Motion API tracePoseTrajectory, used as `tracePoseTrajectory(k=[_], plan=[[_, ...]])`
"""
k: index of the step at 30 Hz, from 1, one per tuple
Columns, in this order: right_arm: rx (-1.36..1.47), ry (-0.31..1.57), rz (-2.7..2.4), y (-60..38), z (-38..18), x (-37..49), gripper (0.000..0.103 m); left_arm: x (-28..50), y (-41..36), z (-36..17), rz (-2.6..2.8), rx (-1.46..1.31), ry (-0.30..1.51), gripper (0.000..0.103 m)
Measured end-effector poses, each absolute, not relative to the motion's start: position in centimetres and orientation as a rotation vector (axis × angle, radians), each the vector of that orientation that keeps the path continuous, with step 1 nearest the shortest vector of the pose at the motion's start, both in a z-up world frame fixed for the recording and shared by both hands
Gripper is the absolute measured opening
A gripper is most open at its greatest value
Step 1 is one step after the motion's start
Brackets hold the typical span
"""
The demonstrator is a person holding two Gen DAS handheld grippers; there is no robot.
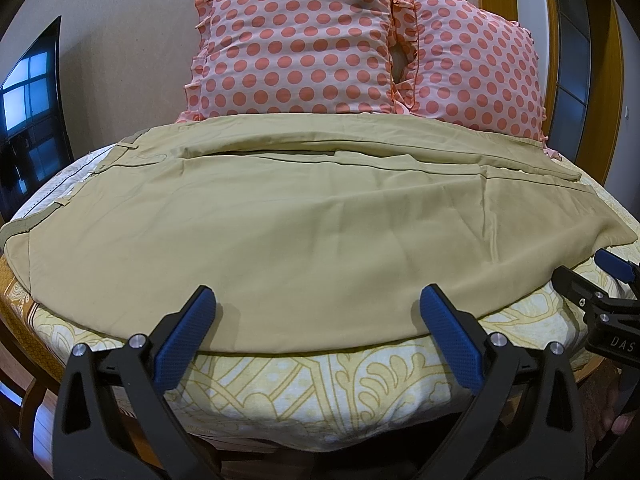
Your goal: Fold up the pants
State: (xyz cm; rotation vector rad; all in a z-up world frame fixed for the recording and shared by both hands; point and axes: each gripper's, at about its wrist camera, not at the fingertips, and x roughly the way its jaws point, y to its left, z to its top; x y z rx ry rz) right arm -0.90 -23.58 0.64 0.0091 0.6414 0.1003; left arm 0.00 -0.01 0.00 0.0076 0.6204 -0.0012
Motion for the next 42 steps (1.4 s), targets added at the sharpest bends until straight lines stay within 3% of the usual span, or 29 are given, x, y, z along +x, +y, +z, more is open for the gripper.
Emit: tracePoseTrajectory(k=[32,37,42], plan=[[0.003,0.649,0.174,-24.6,0.9,-0.3,0.102,0.0,0.0,0.0,-0.004,0.010,0.620,0.101],[0.064,0.598,0.160,-27.8,4.0,0.7,0.102,0.2,0.1,0.6,-0.002,0.016,0.637,0.101],[0.183,0.608,0.035,-34.0,7.9,8.3,0.102,1.2,0.4,3.6,0.032,0.033,0.568,0.101]])
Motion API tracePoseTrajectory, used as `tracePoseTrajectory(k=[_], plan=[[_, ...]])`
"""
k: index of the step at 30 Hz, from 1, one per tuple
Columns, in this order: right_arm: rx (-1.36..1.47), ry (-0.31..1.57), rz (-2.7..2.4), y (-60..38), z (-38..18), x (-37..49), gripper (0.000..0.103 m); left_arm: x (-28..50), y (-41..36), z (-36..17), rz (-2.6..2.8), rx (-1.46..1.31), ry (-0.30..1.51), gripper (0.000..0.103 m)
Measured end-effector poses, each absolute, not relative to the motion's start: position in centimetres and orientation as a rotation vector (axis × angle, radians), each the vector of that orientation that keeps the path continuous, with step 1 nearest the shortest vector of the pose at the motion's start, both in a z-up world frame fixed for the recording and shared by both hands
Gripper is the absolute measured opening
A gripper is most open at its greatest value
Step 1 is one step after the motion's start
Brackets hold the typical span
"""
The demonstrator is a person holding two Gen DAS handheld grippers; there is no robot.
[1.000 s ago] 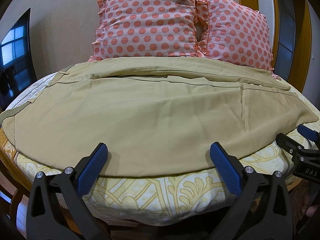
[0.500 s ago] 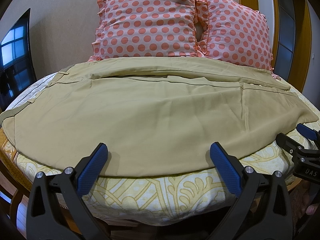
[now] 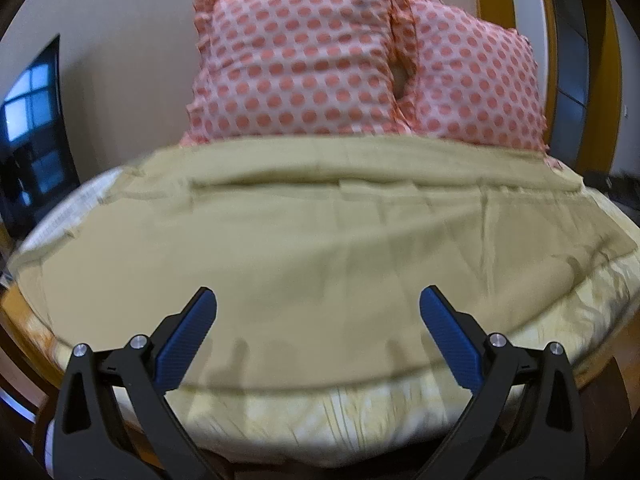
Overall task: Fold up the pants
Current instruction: 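Reach the right gripper to the trouser hem and close on it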
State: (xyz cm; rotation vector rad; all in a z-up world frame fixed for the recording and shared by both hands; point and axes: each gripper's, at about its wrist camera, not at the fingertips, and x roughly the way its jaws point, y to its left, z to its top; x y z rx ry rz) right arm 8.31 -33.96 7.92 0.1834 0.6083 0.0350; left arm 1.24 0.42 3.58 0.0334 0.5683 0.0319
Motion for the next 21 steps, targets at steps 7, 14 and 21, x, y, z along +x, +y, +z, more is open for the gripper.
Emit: tracePoseTrajectory(k=[7,14,21], plan=[[0.361,0.715,-0.218,-42.0,7.5,24.6,0.095,5.0,0.6,5.4,0.072,0.003,0.547,0.101],[0.540,0.872,-0.399,-46.0,3.1,37.2,0.071,7.8,0.1,4.9,0.068,0.024,0.570,0.101],[0.436,0.940,-0.547,-46.0,0.4,41.9,0.071,9.0,0.7,4.4,0.061,0.008,0.599,0.101]])
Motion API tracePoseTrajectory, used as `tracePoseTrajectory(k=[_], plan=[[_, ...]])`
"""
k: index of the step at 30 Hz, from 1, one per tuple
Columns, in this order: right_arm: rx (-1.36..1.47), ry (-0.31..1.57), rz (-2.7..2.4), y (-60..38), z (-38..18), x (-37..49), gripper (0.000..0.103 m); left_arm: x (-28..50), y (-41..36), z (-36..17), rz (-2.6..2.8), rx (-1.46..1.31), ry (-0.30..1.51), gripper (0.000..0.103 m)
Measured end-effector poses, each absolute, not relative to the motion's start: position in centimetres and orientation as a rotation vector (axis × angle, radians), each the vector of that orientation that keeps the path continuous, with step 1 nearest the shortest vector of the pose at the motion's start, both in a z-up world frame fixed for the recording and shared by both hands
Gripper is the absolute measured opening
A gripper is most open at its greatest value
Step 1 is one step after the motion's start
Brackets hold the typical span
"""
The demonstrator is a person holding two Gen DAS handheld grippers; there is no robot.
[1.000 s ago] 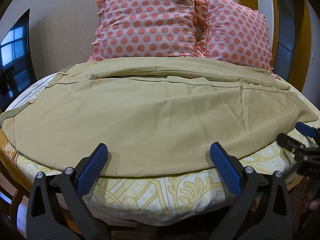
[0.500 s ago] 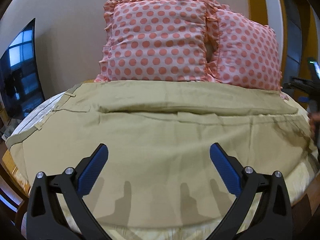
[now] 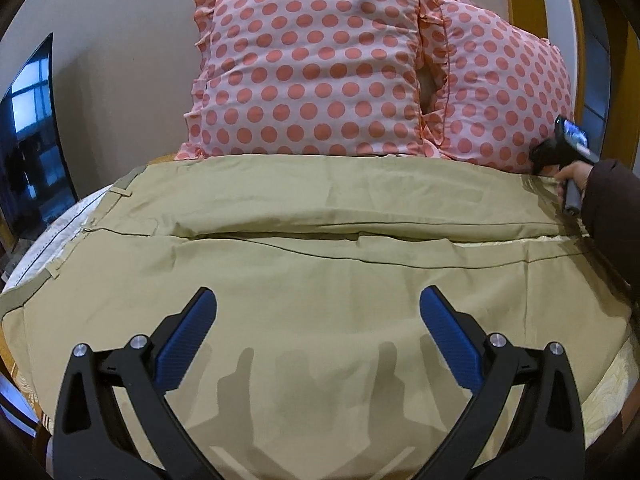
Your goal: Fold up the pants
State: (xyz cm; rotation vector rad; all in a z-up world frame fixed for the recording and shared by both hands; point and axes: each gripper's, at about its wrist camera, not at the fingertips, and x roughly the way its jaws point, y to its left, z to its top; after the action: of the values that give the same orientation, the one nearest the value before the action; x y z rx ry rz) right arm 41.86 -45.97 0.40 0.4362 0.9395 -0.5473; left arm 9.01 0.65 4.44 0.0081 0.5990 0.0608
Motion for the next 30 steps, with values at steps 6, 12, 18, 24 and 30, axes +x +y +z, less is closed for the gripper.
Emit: tracePoseTrajectory(k=[6,12,18,24,30], plan=[[0.519,0.820,-0.490,-48.5,-0.8,39.6,0.017,8.6,1.1,4.6,0.072,0.001,0.599,0.101],[0.704,0.642,-0.273,-51.3,-0.3,32.8,0.007,7.8,1.8,5.5,0.090,-0.036,0.581,0.101],[0.754,0.517,-0.083,-50.2,2.0,20.7,0.007,7.2,3.1,7.0,0.121,-0.074,0.547,0.101],[0.865,0.632,-0.027,-49.9,-0.1,14.3,0.009,7.7,4.3,8.7,0.098,-0.130,0.482,0.101],[1.017,0.668,-0.056,-51.1,-1.9,14.3,0.058,9.5,5.3,10.8,0.117,-0.097,0.459,0.101]])
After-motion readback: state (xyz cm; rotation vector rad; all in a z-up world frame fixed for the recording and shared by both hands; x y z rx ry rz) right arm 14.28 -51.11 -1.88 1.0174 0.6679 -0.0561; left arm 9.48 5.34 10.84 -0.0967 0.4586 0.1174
